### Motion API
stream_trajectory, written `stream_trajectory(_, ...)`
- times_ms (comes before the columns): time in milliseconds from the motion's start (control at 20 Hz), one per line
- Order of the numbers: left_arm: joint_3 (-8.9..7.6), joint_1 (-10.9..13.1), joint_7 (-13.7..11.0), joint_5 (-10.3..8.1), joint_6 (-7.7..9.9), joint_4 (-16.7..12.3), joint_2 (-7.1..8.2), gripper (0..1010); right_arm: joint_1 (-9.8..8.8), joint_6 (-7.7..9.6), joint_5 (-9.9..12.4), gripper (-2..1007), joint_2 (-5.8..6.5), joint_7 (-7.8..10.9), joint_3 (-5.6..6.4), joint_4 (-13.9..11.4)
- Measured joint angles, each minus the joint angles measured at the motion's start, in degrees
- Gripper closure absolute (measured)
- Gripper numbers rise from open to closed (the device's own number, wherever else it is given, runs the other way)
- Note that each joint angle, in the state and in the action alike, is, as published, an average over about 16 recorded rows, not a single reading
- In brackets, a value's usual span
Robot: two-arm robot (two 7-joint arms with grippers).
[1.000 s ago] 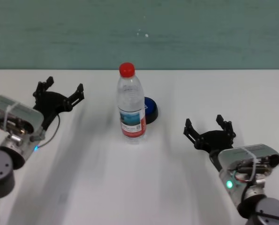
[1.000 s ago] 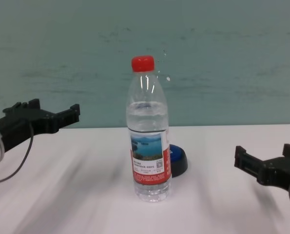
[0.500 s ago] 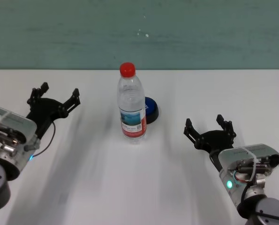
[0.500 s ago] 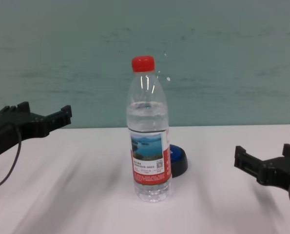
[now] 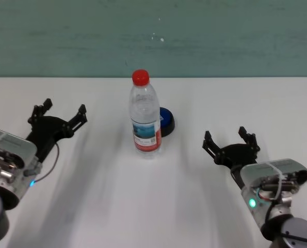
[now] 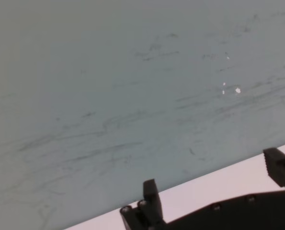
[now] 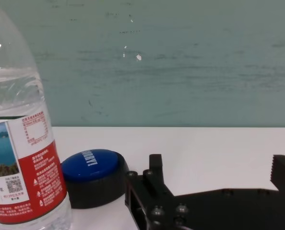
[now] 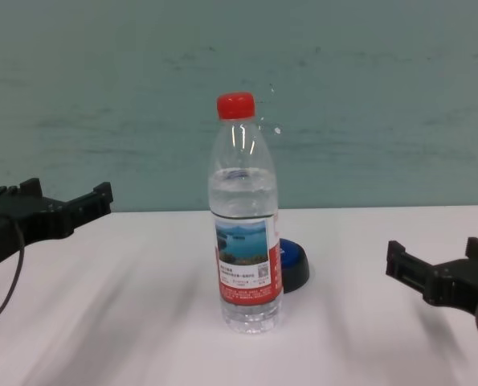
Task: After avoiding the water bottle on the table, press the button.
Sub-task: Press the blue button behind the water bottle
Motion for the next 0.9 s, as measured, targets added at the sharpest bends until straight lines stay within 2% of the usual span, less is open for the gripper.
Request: stream_trajectory(900,-0.07,4.9,-0.4,-1.58,0.76,-5.5,-0.35,0,0.0,0.0,0.0,1,0.0,0.0,0.0,0.0)
